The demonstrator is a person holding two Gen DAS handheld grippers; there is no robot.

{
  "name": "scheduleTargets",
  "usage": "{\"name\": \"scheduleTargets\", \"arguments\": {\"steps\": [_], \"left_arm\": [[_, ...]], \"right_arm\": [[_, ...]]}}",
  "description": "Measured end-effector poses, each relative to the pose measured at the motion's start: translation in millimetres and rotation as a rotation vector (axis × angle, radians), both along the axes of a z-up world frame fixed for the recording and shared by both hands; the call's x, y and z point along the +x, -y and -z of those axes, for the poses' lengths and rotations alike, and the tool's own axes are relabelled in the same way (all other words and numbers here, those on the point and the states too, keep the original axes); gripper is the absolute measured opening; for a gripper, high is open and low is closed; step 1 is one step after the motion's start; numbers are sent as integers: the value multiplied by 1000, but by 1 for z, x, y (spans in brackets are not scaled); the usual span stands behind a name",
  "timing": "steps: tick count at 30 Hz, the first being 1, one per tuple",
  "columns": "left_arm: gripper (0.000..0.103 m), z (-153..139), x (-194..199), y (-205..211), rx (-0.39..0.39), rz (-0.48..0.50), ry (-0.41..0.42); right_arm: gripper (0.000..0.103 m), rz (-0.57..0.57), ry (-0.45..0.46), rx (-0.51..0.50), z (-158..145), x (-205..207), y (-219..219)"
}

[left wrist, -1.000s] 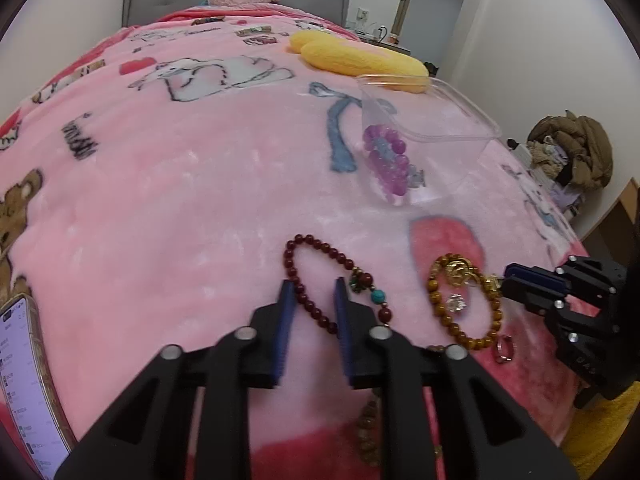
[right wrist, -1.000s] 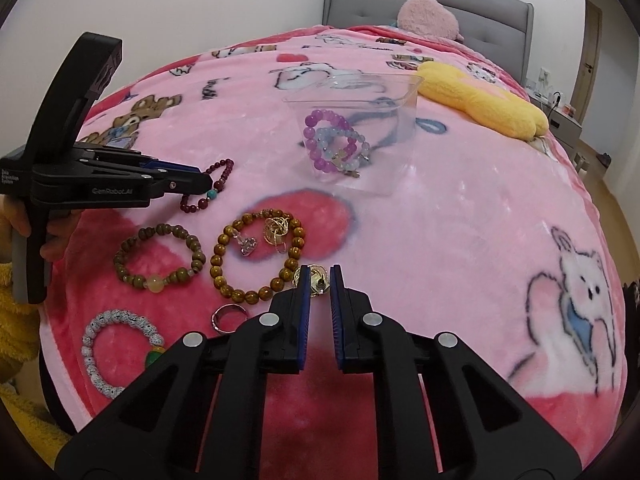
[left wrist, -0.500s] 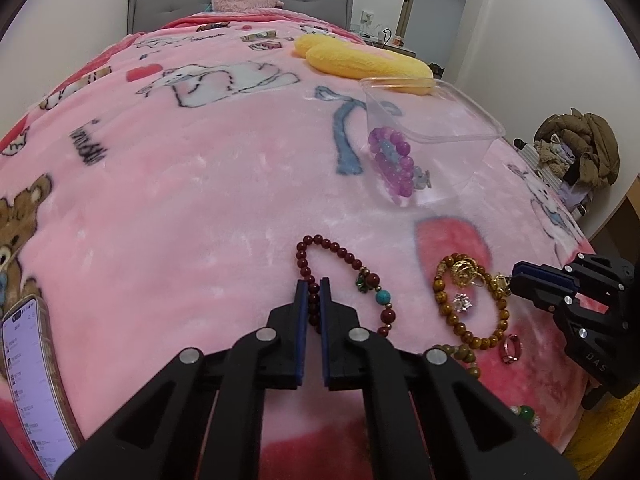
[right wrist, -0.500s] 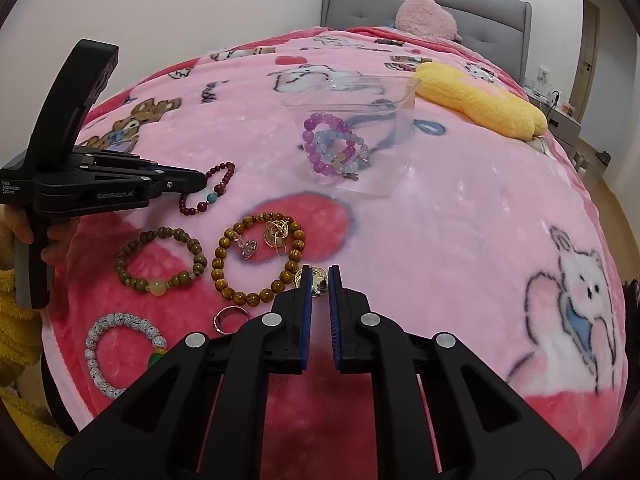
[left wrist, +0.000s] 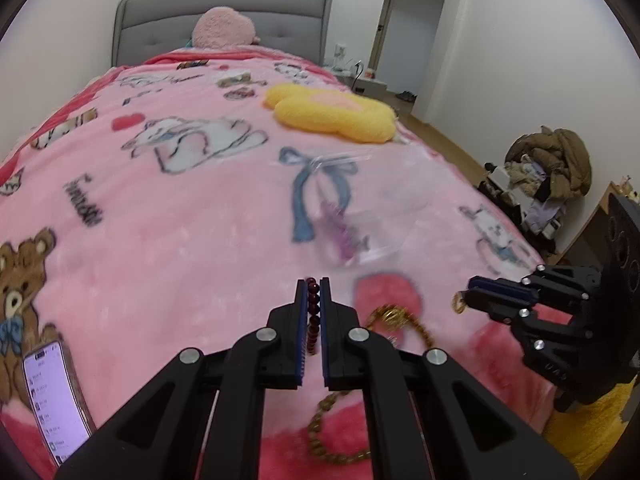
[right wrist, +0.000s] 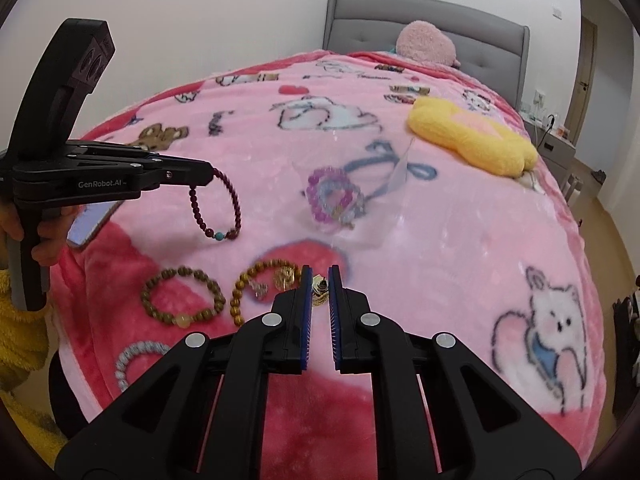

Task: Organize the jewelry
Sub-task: 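Grasp the dark red bead bracelet with the left tool while the right tool holds the pink bracelet, then lower both bracelets into the clear box and open both tools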

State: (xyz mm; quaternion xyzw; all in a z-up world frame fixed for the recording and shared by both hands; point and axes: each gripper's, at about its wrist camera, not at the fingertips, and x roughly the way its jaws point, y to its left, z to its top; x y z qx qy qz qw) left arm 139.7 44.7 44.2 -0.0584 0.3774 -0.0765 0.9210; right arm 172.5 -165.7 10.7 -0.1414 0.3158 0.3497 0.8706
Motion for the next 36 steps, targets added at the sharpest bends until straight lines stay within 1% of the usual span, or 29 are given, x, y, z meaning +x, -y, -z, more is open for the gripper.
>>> {"name": "scheduleTargets", "arguments": {"steps": [10,13,16,21,23,28,31,33,36], "left_arm": [[5,-54,17,16,-24,35,115],[5,-66,27,20,-34,36,139],[5,-70,39,23,-48,43,143],[5,-65,59,28,-75,37,130],[5,-59,69,28,-89,33,122],[5,-37,87,22,-161,55,77],[5,-26,92,21,-142,54,63],[5,-20,93,21,-145,60,49],[5,-15,95,21,-128,61,48]], "right_arm": [[8,13,64,51,-37,13,-3],[8,26,80,69,-47,21,-5],[8,35,82,87,-54,31,-7],[8,45,79,83,-56,52,-19],[8,48,65,76,-52,60,-24],[8,55,29,45,-35,78,-35],[8,56,11,37,-26,84,-36],[8,56,-1,31,-20,87,-36],[8,61,-6,14,-15,90,-37]]}}
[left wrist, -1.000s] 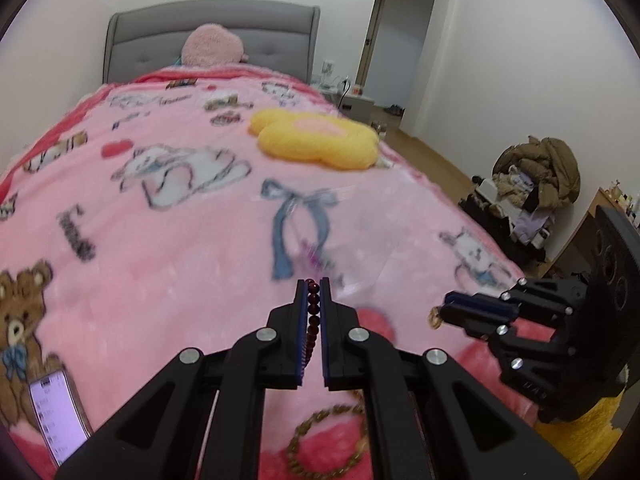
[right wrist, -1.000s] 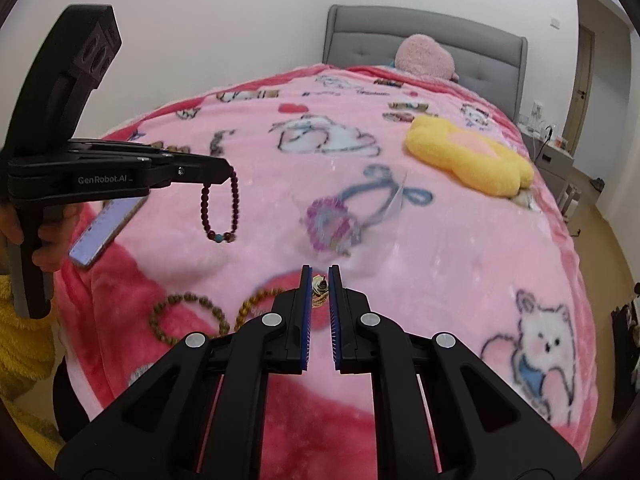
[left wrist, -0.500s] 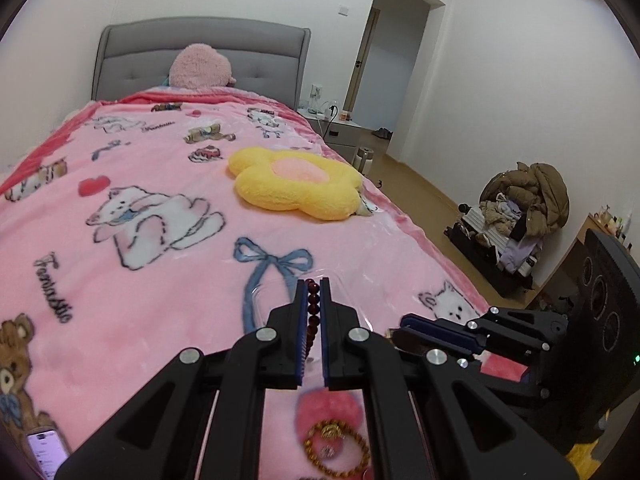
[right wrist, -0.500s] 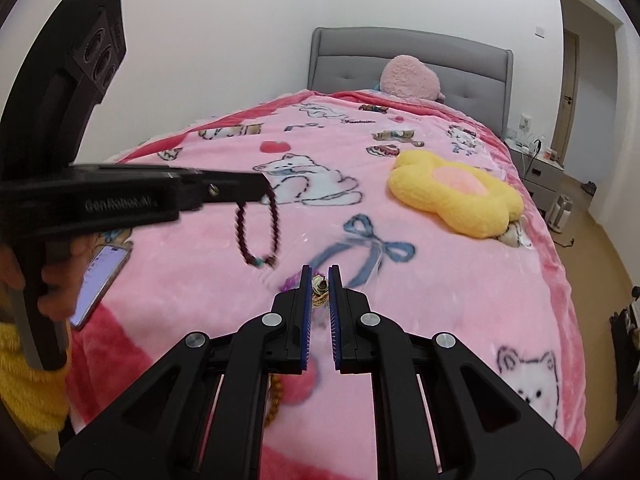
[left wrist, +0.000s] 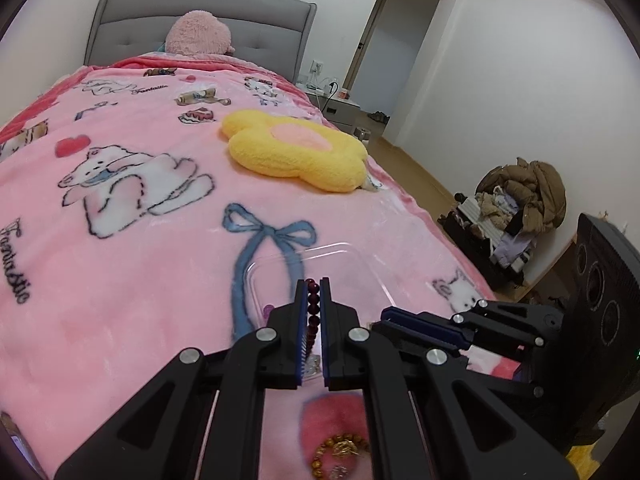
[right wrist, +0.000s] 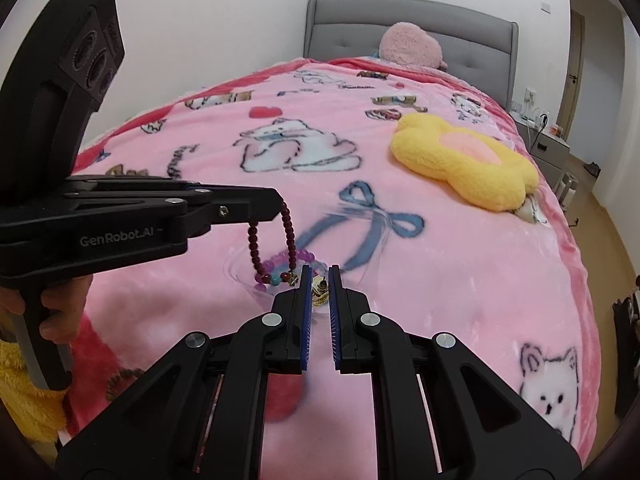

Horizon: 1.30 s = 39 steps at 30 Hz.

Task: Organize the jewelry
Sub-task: 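Lower both bracelets into the clear box and open both tools, then grasp the brown wooden bracelet with the left tool while the right tool grasps the tiger-eye charm bracelet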

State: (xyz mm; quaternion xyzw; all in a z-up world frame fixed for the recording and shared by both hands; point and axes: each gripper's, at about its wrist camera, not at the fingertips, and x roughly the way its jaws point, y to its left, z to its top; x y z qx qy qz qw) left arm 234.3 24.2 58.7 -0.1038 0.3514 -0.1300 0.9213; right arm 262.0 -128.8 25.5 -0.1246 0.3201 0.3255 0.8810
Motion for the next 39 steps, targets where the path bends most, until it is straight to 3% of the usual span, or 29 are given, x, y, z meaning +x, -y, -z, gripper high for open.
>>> {"name": "scheduleTargets", "arguments": {"steps": [16,22,26,30,39], "left_arm": [[6,21,0,2,52,-4,-62],[17,9,-10,-3,47,-5,-37],[19,4,-24,-4,61,-4,-26],[25,8,-44,-10,63,-11,-66],[27,51,-100,-23,125,-33,-169]], "right_arm": [[9,3,2,-21,4,-5,2],[9,-11,18,-1,-5,-16,5],[15,-44,33,20,-12,-30,8],[18,-77,1,2,-6,-42,12],[18,-94,-105,-47,34,-69,21]]}}
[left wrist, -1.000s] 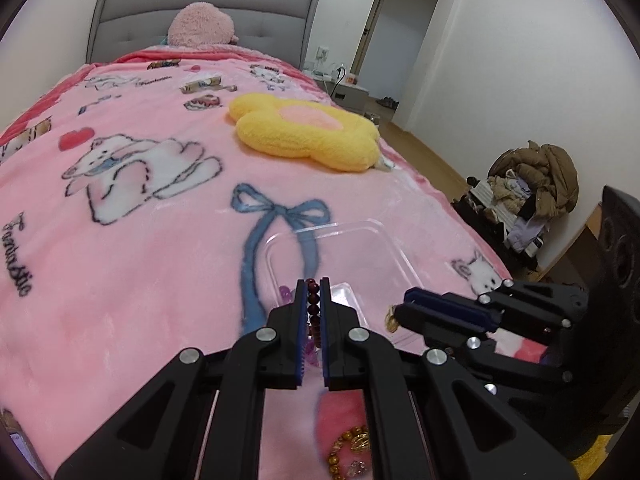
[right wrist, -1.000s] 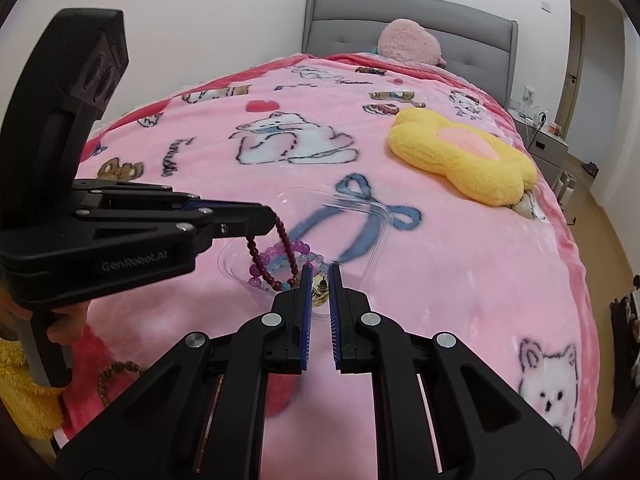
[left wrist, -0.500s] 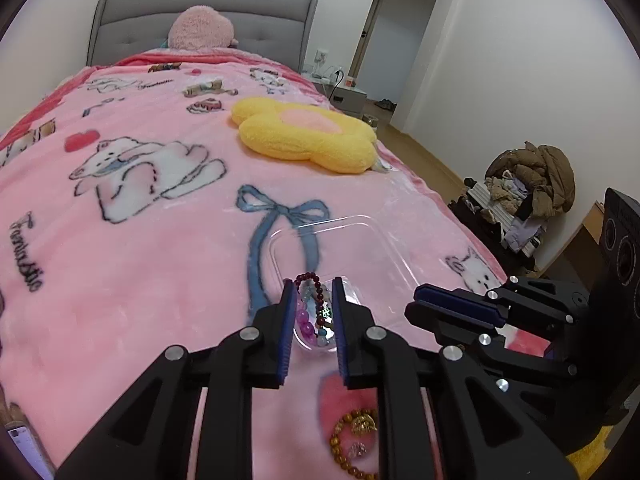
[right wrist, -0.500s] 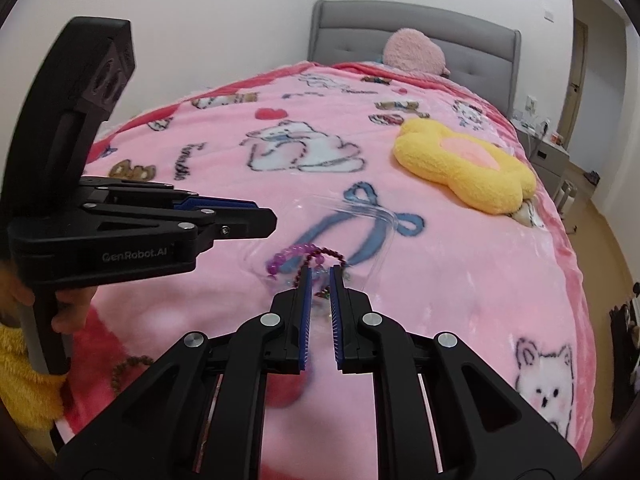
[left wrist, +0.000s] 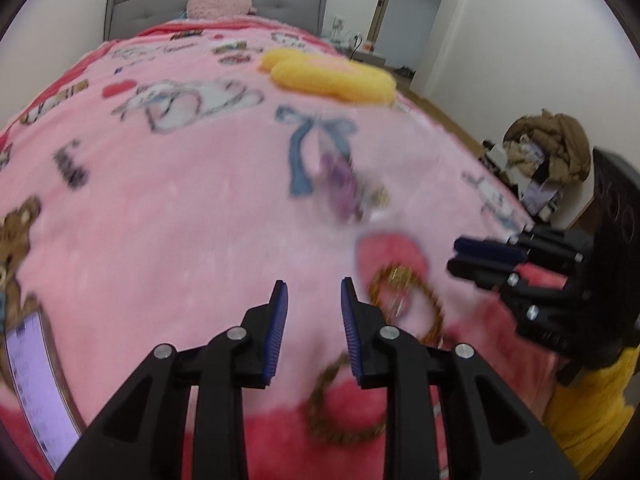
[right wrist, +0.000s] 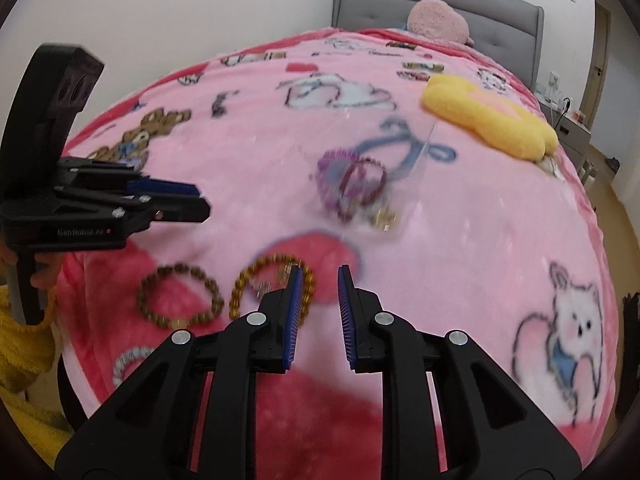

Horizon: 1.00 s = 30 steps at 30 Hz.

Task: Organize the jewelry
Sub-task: 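Grasp the brown wooden bracelet with the left tool while the right tool grasps the tiger-eye charm bracelet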

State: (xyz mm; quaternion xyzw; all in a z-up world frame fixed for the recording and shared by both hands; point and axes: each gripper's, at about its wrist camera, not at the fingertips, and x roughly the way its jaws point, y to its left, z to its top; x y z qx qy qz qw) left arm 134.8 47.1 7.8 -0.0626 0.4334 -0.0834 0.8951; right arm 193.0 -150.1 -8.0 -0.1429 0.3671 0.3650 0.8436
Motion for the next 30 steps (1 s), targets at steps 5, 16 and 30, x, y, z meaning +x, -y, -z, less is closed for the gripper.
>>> {"name": "scheduleTargets", "arguments": {"steps": [5,16,30], "left_arm": [[27,20,-17,-1,13,-14,-19],[27,28,-38,-1,28,-14,7],[37,35,-55,7,19,43,34]], "right_arm": [[19,0,-39,1,13,-6,-4],[21,20,-57,-42,29,-9,-11],[25,21,-59,-39,34,-8,-9]]}}
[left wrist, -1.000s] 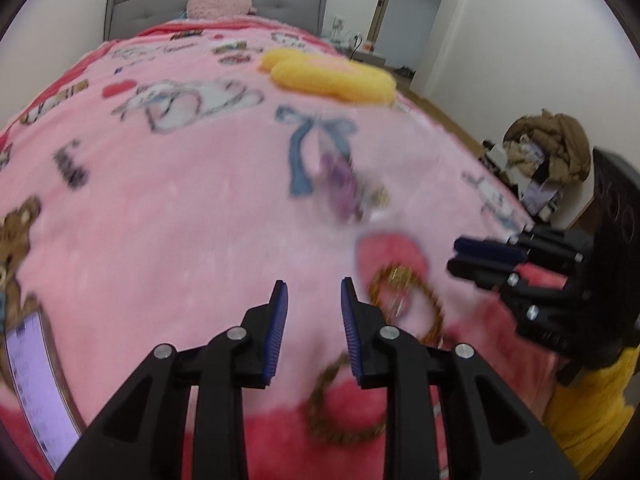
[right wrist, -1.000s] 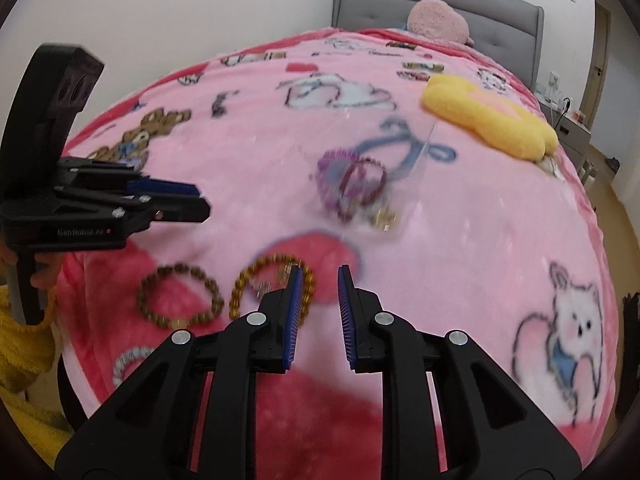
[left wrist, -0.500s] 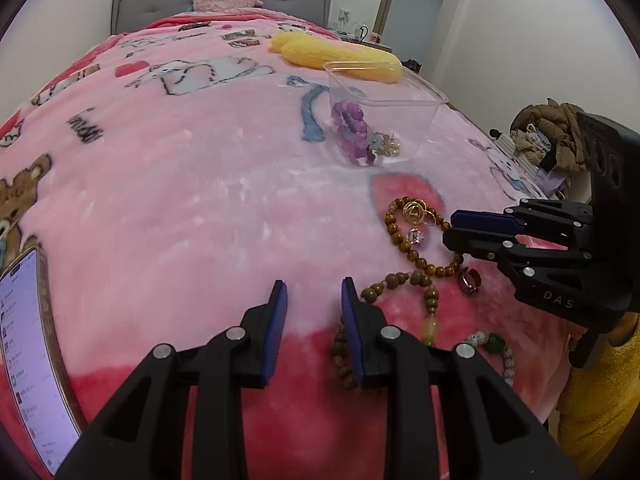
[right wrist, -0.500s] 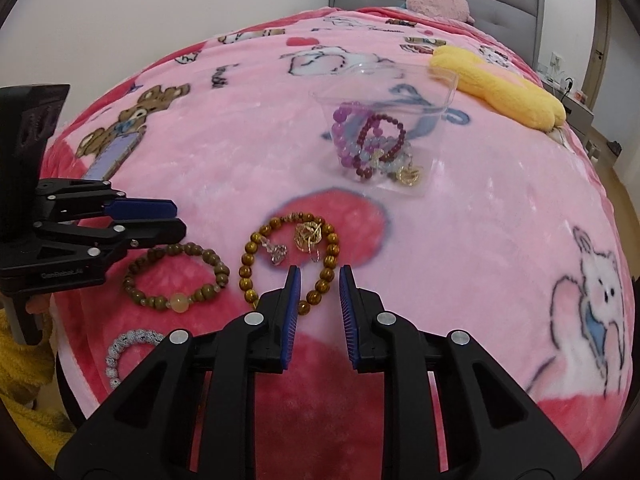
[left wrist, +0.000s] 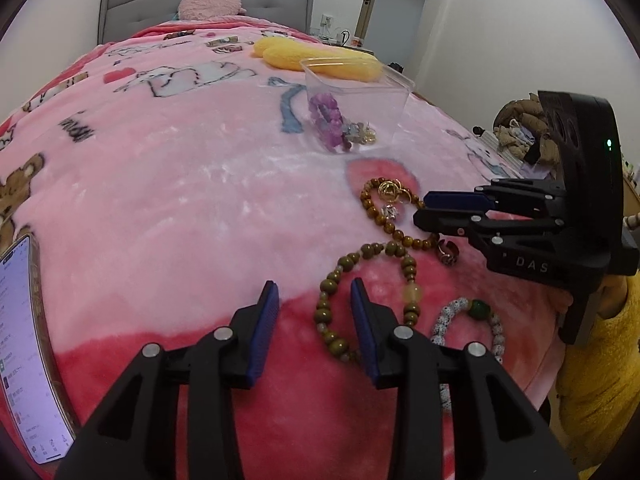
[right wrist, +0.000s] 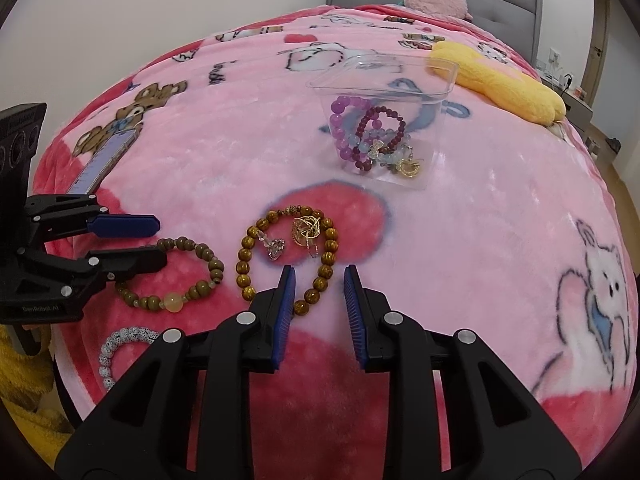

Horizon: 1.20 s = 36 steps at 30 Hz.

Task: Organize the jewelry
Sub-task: 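Grasp the brown wooden bracelet with the left tool while the right tool grasps the tiger-eye charm bracelet, then lift both bracelets and carry them over the clear box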

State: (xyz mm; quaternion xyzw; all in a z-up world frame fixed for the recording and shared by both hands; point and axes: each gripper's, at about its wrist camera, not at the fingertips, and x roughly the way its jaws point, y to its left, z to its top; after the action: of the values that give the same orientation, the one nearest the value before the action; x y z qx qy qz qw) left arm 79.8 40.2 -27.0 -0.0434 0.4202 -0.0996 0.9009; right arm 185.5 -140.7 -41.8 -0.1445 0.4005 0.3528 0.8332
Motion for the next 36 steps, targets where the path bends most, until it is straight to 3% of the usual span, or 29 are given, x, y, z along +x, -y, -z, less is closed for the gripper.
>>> {"name": "scheduleTargets", "arguments": {"steps": [6,10,12,21,36], "left_arm": [[33,2,0,3,18,1,1],[13,3,0,2,35,0,-4],[10,3,0,2,37,1,-4],[9,-15,-2,2,2,-1,46],[9,-70,9,7,-43,28,187]], "right_arm": [[15,-9,24,-22,3,-3,-3],[9,-10,47,-48,4,-6,-5],[8,-9,53,-50,4,-7,-5],[8,-26,90,1,-18,-16,-4],[8,-6,192,110,-77,-21,7]]}}
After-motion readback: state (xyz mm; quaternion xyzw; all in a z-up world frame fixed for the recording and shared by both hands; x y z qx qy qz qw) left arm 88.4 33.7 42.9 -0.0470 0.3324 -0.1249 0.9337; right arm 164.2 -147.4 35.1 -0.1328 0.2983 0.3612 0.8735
